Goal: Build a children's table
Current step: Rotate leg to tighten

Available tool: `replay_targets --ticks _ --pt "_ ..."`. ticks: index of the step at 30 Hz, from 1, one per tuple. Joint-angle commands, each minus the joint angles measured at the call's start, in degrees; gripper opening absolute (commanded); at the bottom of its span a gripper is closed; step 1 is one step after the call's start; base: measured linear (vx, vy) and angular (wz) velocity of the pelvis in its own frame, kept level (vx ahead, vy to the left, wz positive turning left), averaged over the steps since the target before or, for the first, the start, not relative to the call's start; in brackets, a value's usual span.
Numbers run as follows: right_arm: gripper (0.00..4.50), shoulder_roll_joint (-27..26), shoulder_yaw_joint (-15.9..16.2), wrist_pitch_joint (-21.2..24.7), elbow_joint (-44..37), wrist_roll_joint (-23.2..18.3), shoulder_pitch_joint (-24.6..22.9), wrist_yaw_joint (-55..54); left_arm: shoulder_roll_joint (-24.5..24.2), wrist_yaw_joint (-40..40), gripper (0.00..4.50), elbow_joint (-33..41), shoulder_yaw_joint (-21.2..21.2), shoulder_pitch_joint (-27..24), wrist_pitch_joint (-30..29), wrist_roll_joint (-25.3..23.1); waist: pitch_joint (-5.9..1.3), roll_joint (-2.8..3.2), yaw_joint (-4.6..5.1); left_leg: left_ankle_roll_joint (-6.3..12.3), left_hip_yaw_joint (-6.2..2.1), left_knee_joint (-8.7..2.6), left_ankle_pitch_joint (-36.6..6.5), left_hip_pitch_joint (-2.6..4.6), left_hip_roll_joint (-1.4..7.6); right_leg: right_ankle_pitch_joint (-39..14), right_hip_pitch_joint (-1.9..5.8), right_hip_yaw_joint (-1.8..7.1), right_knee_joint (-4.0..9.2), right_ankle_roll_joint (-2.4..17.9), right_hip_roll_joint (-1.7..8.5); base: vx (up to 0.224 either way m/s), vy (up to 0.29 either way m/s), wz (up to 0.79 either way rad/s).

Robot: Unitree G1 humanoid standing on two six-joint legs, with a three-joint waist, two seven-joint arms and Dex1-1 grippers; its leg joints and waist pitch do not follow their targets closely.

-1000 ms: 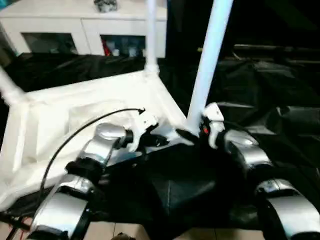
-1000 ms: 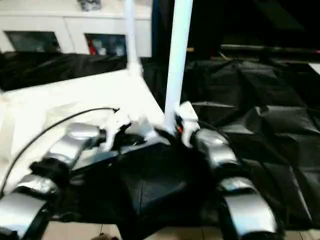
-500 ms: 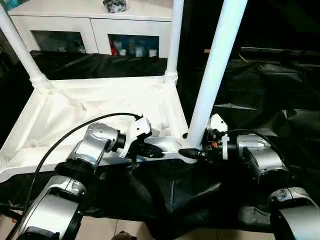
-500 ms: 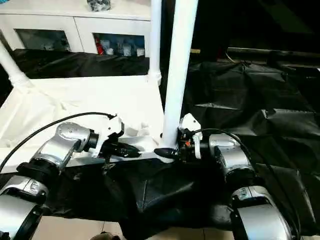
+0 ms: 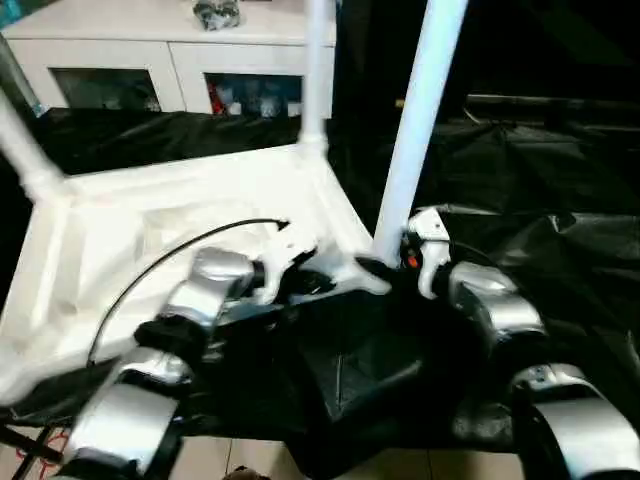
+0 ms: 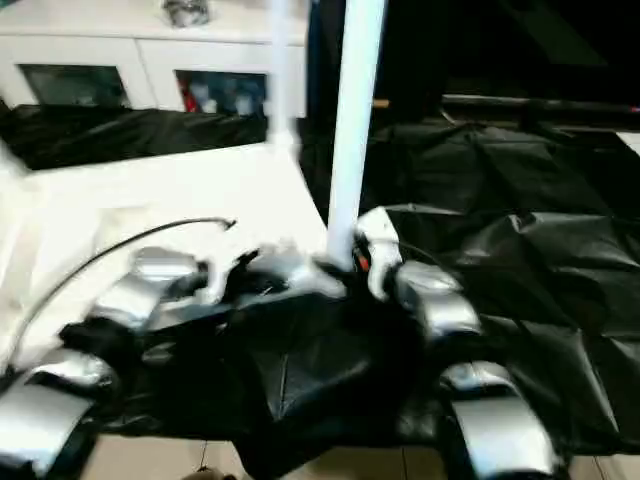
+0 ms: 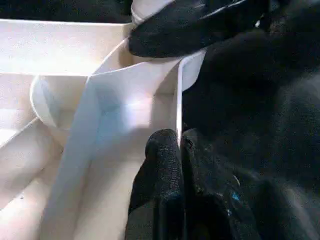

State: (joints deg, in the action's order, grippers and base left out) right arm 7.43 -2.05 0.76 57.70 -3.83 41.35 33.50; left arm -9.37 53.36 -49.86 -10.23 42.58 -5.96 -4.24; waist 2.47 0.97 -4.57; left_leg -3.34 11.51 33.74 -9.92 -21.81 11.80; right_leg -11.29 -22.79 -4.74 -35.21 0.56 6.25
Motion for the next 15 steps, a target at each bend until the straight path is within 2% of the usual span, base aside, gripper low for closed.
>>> replay_targets --ticks 1,4,5,9,12,15 --pt "2.72 -5.2 2.1 3.1 4.7 2.0 -0.7 -5.2 5.1 -4.5 0.00 0.9 0.2 2.6 0.4 1.6 -3.20 -0.31 0.19 -0.51 -1.06 -4.60 -15.9 1.44 1.64 -16.3 1.96 2.58 5.10 11.3 2.86 0.000 0.000 0.00" --pt "2.72 -6.3 2.8 1.4 5.0 2.6 -0.4 -5.9 6.1 -4.7 0.00 1.4 0.2 2.4 0.3 1.8 -3.33 -0.43 0.09 0.58 -0.95 -4.49 -14.6 1.15 1.57 -13.2 2.14 2.57 4.86 11.4 2.73 0.000 0.000 0.00" --pt "3.28 -6.6 2.6 0.8 5.2 2.2 -0.2 -5.1 6.2 -4.3 0.00 1.6 0.0 2.3 0.4 1.8 -3.40 -0.44 0.07 1.24 -0.91 -4.41 -13.9 0.99 1.55 -11.8 2.28 2.55 4.73 11.6 2.74 0.000 0.000 0.00" --pt "3.68 -6.3 1.4 -0.4 5.2 0.4 0.7 -0.8 5.1 0.4 0.00 3.2 -1.0 1.0 1.8 2.1 -3.44 -0.36 -0.07 2.46 -0.84 -4.29 -12.6 0.84 1.54 -9.6 2.47 2.50 4.49 12.3 2.66 0.000 0.000 0.00" --pt "3.79 -4.9 2.2 -2.1 4.4 0.5 0.4 3.1 3.8 3.4 0.00 4.1 -1.6 0.2 2.3 2.6 -3.57 -0.31 -0.03 2.95 -0.84 -4.18 -11.9 0.73 1.58 -8.1 2.62 2.40 4.26 12.9 2.67 0.000 0.000 0.00" --pt "3.79 -1.7 4.2 -4.7 1.5 0.1 -1.1 13.6 1.5 9.7 0.00 6.1 -2.7 -1.2 2.7 3.4 -3.75 -0.19 -0.21 4.55 -0.69 -3.84 -10.1 0.65 1.78 -4.0 2.76 2.28 3.76 14.2 2.51 0.000 0.000 0.00"
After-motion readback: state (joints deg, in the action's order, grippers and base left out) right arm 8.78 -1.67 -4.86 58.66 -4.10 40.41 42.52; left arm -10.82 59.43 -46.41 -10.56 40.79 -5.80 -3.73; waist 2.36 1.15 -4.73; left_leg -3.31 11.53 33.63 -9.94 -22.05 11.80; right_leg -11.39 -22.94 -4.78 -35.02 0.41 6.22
